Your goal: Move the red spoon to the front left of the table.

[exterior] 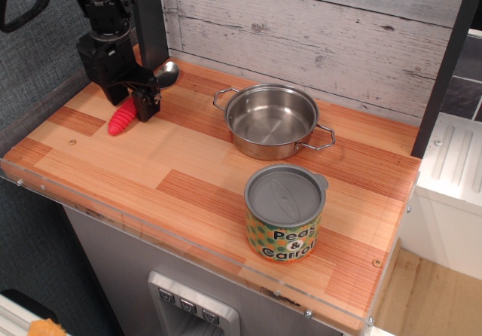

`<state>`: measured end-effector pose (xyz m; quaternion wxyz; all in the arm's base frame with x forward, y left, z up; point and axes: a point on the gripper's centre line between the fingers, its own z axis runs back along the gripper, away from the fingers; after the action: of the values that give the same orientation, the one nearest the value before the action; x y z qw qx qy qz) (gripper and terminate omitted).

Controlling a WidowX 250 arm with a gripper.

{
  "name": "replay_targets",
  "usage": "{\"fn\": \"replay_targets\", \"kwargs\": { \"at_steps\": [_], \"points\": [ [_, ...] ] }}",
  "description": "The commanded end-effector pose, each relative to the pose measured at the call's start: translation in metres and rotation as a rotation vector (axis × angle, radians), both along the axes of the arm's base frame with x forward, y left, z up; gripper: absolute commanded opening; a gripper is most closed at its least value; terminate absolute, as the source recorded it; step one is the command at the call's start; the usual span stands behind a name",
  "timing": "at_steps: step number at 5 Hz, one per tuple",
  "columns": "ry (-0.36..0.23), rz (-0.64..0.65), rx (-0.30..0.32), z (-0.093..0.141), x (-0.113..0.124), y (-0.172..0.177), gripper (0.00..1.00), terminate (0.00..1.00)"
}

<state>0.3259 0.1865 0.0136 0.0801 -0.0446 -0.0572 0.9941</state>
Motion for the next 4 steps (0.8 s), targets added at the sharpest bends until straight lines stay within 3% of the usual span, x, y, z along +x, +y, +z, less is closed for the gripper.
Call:
{"fn": "replay_targets", "kwargs": {
  "at_steps": [1,2,4],
  "points": [
    [-0.086,-0.110,0.115,0.062,0.003,-0.012,1.00,0.00],
    [-0.033,-0.242,0.150,0.077,-0.003,-0.024,1.00,0.00],
    [-0.057,-0.703,0.172,0.095,-0.021,-0.066,1.00,0.00]
  ]
}}
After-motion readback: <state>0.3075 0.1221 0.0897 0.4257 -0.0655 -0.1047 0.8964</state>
